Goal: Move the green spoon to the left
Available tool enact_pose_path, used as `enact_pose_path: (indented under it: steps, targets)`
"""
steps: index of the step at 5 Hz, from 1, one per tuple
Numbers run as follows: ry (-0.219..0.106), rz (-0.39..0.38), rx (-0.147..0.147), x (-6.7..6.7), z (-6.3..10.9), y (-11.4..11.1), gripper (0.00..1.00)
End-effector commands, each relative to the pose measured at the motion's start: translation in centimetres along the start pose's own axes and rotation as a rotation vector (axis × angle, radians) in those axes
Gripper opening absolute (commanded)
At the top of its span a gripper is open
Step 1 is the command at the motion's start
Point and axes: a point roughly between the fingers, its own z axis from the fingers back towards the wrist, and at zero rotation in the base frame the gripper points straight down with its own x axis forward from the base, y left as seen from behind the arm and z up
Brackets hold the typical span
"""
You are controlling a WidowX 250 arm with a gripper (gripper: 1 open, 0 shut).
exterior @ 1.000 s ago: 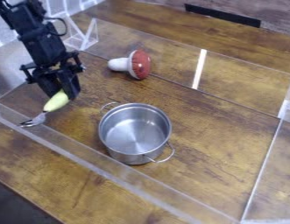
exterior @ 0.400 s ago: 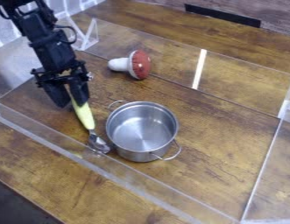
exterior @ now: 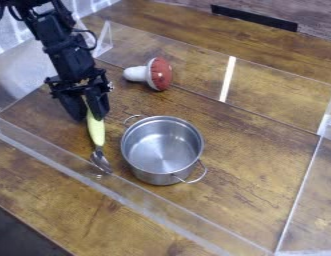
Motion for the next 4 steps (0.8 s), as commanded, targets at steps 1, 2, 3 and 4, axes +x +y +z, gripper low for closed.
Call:
enact_pose_path:
  steps: [1, 2, 3, 4]
  targets:
    - [-0.009, -0.117, 0.035, 1.0, 1.1, 2.0, 0.0]
    - [-0.014, -0.078, 0.048, 0.8, 1.3, 2.9, 0.0]
    - [-0.017, -0.034, 0.053, 0.6, 1.3, 3.6, 0.0]
    - [-0.013, -0.014, 0.058, 0.1, 1.2, 3.7, 0.0]
